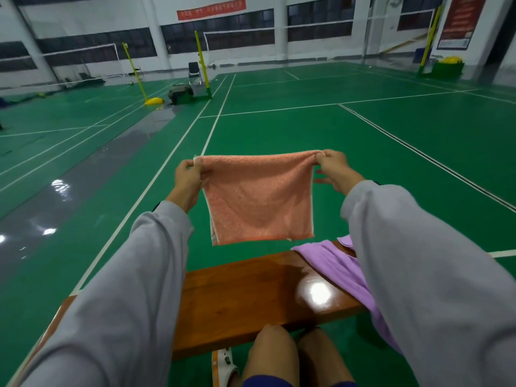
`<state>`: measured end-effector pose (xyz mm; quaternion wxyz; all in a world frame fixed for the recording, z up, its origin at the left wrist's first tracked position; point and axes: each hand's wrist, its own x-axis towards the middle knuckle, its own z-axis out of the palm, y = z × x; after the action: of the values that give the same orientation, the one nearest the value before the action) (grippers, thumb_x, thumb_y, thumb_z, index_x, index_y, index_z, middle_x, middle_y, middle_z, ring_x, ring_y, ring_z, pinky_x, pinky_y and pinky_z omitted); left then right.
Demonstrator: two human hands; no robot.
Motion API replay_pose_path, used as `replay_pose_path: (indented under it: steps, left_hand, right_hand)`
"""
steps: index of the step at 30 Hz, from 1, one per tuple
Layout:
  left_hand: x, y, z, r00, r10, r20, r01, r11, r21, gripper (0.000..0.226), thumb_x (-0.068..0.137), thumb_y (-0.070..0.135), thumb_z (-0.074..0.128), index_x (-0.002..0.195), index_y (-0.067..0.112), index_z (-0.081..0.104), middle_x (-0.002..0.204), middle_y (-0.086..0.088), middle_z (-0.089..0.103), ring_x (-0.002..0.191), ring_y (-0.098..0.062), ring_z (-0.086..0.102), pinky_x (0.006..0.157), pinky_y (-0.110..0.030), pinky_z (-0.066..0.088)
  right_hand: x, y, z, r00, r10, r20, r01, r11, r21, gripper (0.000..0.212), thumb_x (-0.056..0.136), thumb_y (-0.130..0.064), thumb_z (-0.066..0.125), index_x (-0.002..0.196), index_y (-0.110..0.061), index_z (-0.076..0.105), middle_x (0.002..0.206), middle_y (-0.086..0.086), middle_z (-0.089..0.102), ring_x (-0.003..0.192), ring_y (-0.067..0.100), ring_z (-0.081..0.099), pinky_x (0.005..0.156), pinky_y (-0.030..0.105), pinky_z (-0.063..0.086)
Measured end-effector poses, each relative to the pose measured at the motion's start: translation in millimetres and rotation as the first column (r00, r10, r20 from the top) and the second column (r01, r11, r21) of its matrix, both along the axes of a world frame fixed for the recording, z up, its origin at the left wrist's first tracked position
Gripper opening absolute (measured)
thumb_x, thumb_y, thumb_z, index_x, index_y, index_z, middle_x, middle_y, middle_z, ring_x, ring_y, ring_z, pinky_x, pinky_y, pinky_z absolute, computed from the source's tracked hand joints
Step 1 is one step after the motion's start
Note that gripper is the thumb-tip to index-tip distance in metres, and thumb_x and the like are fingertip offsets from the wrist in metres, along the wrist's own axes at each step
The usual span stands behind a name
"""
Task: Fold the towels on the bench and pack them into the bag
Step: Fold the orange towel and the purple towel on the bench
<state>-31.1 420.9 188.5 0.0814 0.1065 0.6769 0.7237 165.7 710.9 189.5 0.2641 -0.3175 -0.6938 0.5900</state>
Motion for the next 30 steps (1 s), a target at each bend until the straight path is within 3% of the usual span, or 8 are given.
replay_pose_path:
  steps: [4,8,11,16,21,26,28,30]
  left_hand:
    - [27.9,-16.1,3.2,1.0,-0.008,0.004,0.008,1.0,-0.02,0.016,0.107,0.028,0.052,0.104,0.013,0.053,0.108,-0.007,0.065,0.096,-0.024,0.07,0.072,-0.036,0.062]
    - [59.3,-41.5,-24.4,0.998,-0.023,0.05,0.028,0.995,-0.096,0.013,0.106,0.025,0.054,0.105,0.012,0.055,0.103,-0.011,0.068,0.087,-0.024,0.07,0.071,-0.037,0.062]
    - [86.0,-62.8,-64.9,0.995,-0.019,0.099,0.043,0.967,-0.252,0.012,0.104,0.022,0.056,0.106,0.011,0.057,0.102,-0.014,0.066,0.083,-0.025,0.068,0.069,-0.039,0.06]
    - [122.3,-98.7,-139.2,0.993,-0.037,0.115,0.104,0.743,-0.661,0.03,0.097,0.024,0.065,0.119,0.004,0.06,0.12,-0.018,0.064,0.095,-0.03,0.058,0.073,-0.034,0.047]
    - [155.8,-118.9,-186.5,0.937,-0.161,0.309,0.319,0.754,-0.575,0.028,0.1,0.017,0.06,0.119,-0.003,0.062,0.119,-0.022,0.067,0.087,-0.026,0.063,0.063,-0.03,0.051]
    - [169.8,-126.6,-212.0,0.953,-0.162,0.255,0.275,0.814,-0.512,0.015,0.099,0.015,0.064,0.09,0.004,0.062,0.094,-0.024,0.066,0.079,-0.031,0.065,0.072,-0.044,0.059]
    - [166.7,-127.6,-218.7,0.959,-0.159,0.233,0.263,0.803,-0.535,0.018,0.1,0.02,0.063,0.092,0.004,0.062,0.095,-0.022,0.07,0.079,-0.033,0.068,0.074,-0.049,0.06]
    - [161.3,-126.0,-221.2,0.967,-0.145,0.21,0.241,0.791,-0.562,0.019,0.101,0.023,0.062,0.095,0.004,0.062,0.098,-0.021,0.071,0.079,-0.031,0.069,0.065,-0.042,0.061]
  right_hand:
    - [15.3,-11.4,3.6,0.998,-0.06,-0.025,0.061,0.997,0.038,0.017,0.099,-0.022,0.055,0.085,-0.019,0.064,0.095,0.006,0.063,0.083,0.017,0.059,0.068,0.041,0.06]
    - [49.8,-27.5,-22.9,0.99,-0.096,0.108,0.071,0.975,0.212,0.017,0.085,-0.027,0.067,0.089,-0.014,0.077,0.08,0.003,0.063,0.075,0.019,0.053,0.067,0.029,0.044]
    - [82.5,-46.0,-64.2,0.978,-0.093,0.184,0.057,0.979,0.195,0.019,0.083,-0.026,0.072,0.094,-0.011,0.079,0.086,0.003,0.07,0.081,0.018,0.061,0.073,0.027,0.046]
    - [131.1,-60.8,-155.3,0.934,0.028,0.357,-0.027,1.0,-0.008,0.008,0.084,-0.016,0.073,0.081,-0.015,0.065,0.097,0.009,0.068,0.097,0.031,0.069,0.09,0.039,0.058]
    - [166.1,-64.4,-227.0,0.806,0.144,0.574,-0.14,0.989,-0.051,0.013,0.08,-0.009,0.069,0.087,-0.003,0.06,0.104,0.017,0.07,0.1,0.035,0.068,0.095,0.052,0.056]
    - [170.9,-68.3,-234.2,0.756,0.167,0.633,-0.203,0.979,-0.017,0.012,0.087,-0.009,0.069,0.08,-0.012,0.061,0.104,0.012,0.071,0.099,0.029,0.066,0.084,0.035,0.058]
    - [168.2,-65.3,-233.9,0.744,0.191,0.641,-0.232,0.973,-0.022,0.006,0.087,-0.013,0.07,0.091,-0.013,0.065,0.107,0.012,0.072,0.101,0.03,0.067,0.091,0.039,0.057]
    - [163.1,-63.9,-227.9,0.739,0.205,0.642,-0.237,0.971,-0.038,0.021,0.084,-0.012,0.069,0.105,-0.011,0.07,0.103,0.011,0.073,0.099,0.03,0.068,0.089,0.041,0.058]
